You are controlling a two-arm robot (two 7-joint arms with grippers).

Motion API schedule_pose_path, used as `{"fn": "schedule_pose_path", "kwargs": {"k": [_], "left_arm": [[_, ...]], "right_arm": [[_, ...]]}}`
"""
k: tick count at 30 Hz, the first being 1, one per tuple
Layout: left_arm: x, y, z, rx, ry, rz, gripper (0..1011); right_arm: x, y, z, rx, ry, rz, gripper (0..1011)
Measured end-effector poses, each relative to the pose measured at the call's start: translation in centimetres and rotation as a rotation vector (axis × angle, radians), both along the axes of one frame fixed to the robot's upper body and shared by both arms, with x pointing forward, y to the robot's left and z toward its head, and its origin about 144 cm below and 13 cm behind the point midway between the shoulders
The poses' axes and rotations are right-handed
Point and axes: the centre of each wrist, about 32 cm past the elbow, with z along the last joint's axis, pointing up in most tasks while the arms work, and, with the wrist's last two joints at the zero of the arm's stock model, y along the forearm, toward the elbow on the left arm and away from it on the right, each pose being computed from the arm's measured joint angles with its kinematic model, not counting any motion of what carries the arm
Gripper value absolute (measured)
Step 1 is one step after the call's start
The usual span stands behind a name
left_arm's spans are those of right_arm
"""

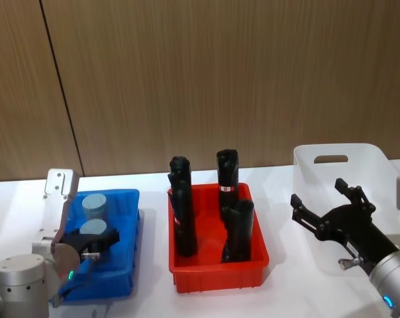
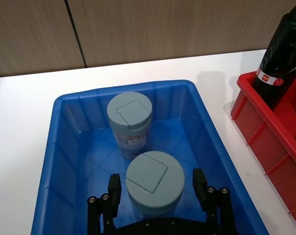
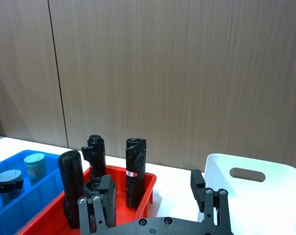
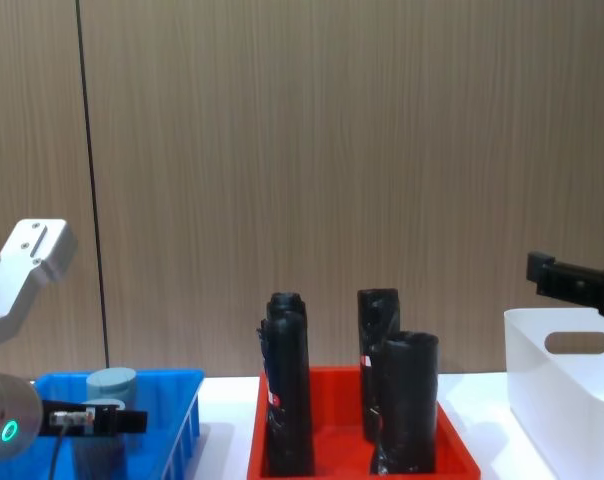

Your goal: Pick the cotton swabs from the blue box and place them into the white box.

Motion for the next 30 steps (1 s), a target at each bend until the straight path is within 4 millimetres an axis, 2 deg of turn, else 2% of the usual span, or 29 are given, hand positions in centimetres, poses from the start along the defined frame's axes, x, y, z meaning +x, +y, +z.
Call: {"fn": "schedule_pose_path", "kwargs": {"k": [5, 8, 12, 19, 30], "left_arm": [[0.1, 0.1, -0.1, -0.004, -0.002, -0.006, 862], [0.1, 0.1, -0.1, -0.006, -0.007, -0.007, 734], [-0.1, 0.1, -0.1, -0.007, -0.015, -0.008, 669], [-0.5, 0.0, 0.3, -0.003, -0.043, -0.014, 669], [-1.7, -0.5, 2.1, 0.027, -0.126, -0.071, 669]], "right_arm": [[0.0, 0.0, 0.0, 0.000, 0.000, 0.000, 1002], [0.0, 0.0, 0.0, 0.000, 0.000, 0.000, 1002], [0.0, 0.0, 0.0, 0.000, 0.000, 0.000, 1002], [0.0, 0.0, 0.0, 0.000, 0.000, 0.000, 1002], [0.0, 0.0, 0.0, 0.000, 0.000, 0.000, 1002]]}}
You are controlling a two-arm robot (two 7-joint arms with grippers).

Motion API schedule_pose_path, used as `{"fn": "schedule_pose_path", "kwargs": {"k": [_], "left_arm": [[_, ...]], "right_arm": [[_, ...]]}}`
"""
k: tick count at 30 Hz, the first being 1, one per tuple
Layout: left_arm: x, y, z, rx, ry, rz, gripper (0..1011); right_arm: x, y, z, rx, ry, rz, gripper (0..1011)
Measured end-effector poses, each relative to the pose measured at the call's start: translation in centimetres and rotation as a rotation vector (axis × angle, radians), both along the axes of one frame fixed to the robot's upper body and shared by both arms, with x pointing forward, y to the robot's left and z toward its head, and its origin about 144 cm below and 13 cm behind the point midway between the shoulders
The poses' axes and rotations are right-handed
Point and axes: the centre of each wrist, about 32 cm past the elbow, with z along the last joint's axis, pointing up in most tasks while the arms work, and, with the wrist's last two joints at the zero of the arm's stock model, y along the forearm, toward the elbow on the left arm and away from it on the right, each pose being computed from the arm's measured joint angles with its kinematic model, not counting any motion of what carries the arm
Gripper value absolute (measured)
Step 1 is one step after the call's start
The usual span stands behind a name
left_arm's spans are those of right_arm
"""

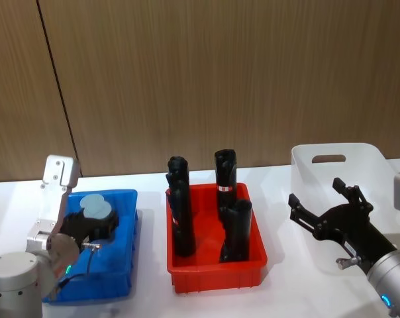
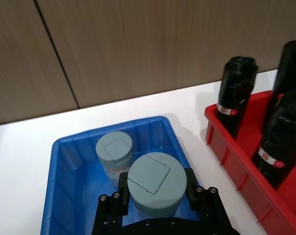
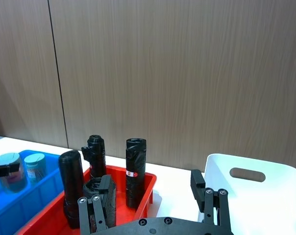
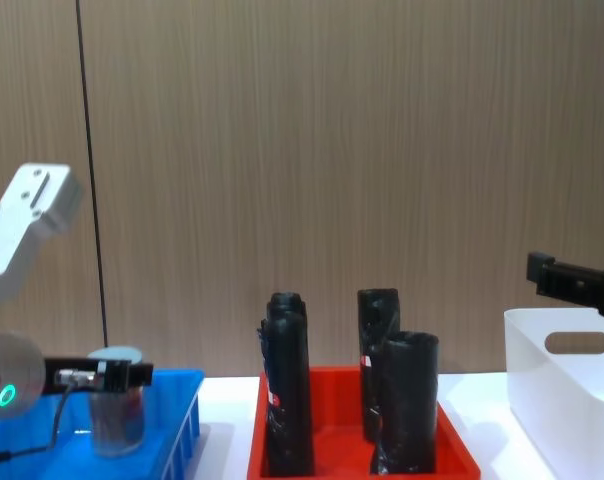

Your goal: Pick the cotton swabs from the blue box and place them into the white box.

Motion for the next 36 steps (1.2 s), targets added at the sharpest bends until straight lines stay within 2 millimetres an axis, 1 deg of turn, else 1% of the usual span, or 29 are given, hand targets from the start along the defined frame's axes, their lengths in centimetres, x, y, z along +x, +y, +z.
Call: {"fn": "schedule_pose_path", "kwargs": {"k": [17, 26, 36], "left_arm": [[-1.6, -0.7, 4.0, 0.041, -0.102, -0.230, 669], [-1.7, -0.9, 5.3, 0.022, -0.117, -0.370, 669], [-1.4, -1.2, 6.0, -0.010, -0.121, -0.527, 669]], "right_arm": [[0.0, 0.0, 0.0, 0.000, 0.000, 0.000, 1002], [0.0, 0.0, 0.0, 0.000, 0.000, 0.000, 1002], [0.0, 0.0, 0.0, 0.000, 0.000, 0.000, 1002]]}}
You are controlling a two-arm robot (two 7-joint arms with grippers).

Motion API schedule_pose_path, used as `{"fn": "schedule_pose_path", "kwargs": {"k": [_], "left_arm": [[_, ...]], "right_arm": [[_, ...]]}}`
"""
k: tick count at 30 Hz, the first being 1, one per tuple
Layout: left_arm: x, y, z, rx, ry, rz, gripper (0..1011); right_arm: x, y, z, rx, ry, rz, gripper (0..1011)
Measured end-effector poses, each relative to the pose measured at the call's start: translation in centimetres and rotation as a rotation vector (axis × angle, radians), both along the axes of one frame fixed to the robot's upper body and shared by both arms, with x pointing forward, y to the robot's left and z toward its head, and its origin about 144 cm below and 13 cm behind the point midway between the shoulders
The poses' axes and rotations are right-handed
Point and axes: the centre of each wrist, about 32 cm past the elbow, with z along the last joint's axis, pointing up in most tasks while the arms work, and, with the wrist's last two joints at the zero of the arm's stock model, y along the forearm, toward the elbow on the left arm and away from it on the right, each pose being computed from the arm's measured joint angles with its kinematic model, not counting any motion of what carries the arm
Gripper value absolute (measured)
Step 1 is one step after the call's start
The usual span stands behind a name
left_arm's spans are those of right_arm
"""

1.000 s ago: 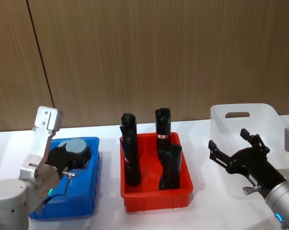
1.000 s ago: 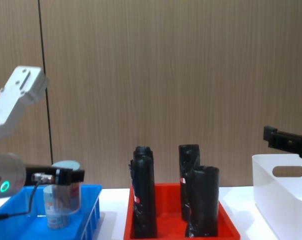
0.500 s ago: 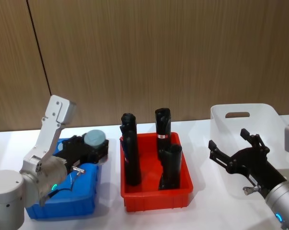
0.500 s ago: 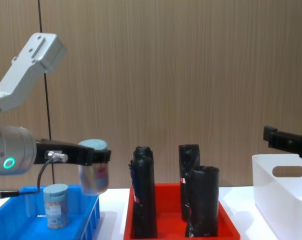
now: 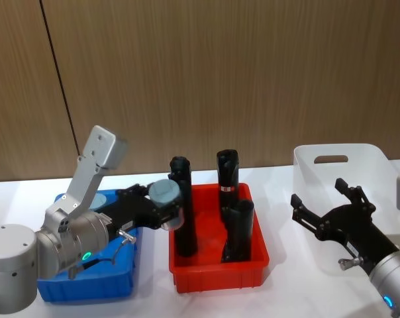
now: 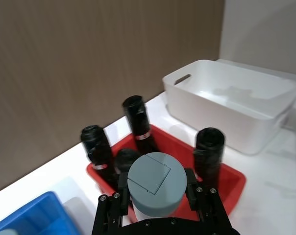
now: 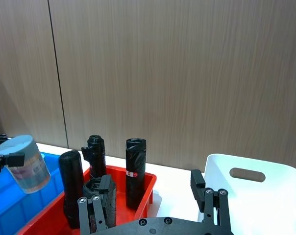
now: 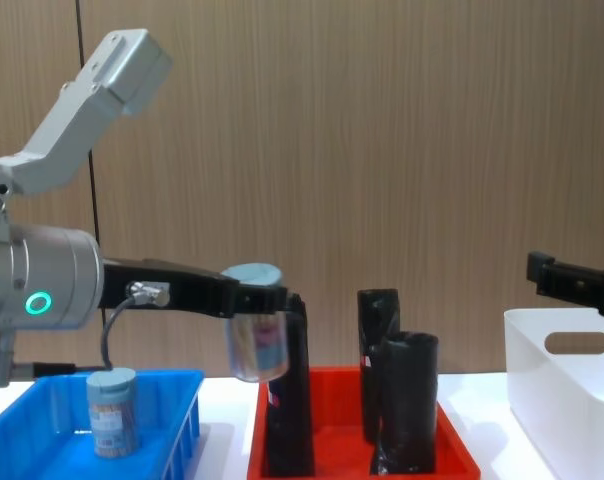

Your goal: Pick the cotton swabs from the blue box and place them into the white box.

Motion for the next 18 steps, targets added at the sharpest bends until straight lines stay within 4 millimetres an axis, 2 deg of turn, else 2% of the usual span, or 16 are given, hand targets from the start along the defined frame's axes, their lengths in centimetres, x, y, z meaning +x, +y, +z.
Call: {"fn": "schedule_pose_path", "kwargs": {"k": [18], "left_arm": [[1.5, -0.5, -0.4, -0.063, 0.018, -0.287, 669]], "right_arm": [[0.0, 0.0, 0.0, 0.000, 0.000, 0.000, 1002]]}}
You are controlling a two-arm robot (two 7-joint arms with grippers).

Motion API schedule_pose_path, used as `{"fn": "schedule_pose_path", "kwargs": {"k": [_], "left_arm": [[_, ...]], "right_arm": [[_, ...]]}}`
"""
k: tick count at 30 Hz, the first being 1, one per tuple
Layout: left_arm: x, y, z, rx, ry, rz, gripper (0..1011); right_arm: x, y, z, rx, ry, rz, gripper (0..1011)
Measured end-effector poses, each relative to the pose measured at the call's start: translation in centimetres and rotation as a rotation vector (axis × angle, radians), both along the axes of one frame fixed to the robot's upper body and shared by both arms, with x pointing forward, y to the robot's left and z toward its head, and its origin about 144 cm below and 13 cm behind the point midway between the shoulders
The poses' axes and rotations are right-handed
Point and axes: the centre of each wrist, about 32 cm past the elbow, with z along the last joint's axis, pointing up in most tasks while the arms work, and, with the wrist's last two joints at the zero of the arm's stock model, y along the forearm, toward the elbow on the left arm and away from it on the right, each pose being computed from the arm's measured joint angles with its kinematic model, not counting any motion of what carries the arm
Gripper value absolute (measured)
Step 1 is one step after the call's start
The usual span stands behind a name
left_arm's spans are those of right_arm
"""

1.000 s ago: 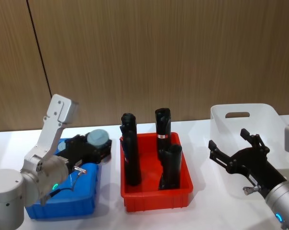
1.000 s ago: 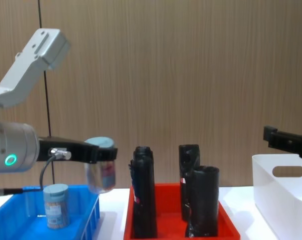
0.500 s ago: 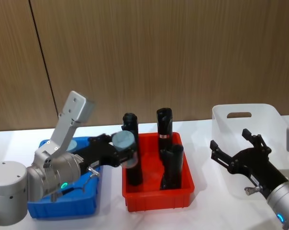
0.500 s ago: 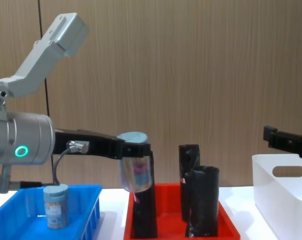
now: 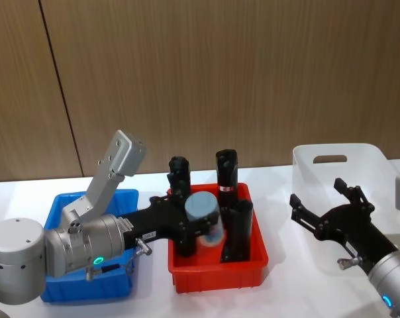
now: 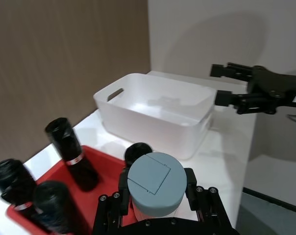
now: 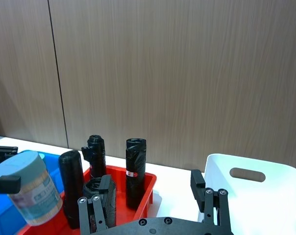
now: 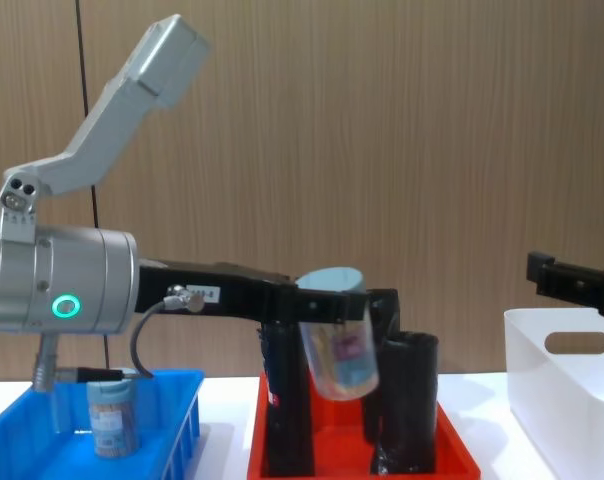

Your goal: Pick the cotton swabs from the blue box and place them into the white box.

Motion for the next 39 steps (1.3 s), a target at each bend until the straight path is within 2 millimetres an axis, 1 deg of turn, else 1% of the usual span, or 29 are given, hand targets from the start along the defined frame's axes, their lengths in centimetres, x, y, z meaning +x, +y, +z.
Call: {"fn": "schedule_pose_path", "kwargs": {"k": [6, 14, 39], "left_arm": [[0.7, -0.1, -0.4, -0.025, 0.001, -0.112, 669], [1.2, 0.0, -0.6, -0.041, -0.001, -0.185, 669], [1.6, 0.5, -0.9, -0.061, -0.007, -0.222, 669]], "right_arm": [[0.0, 0.0, 0.0, 0.000, 0.000, 0.000, 1002], [0.0, 0.0, 0.0, 0.000, 0.000, 0.000, 1002], [0.0, 0.0, 0.1, -0.004, -0.002, 0.008, 1002]]}}
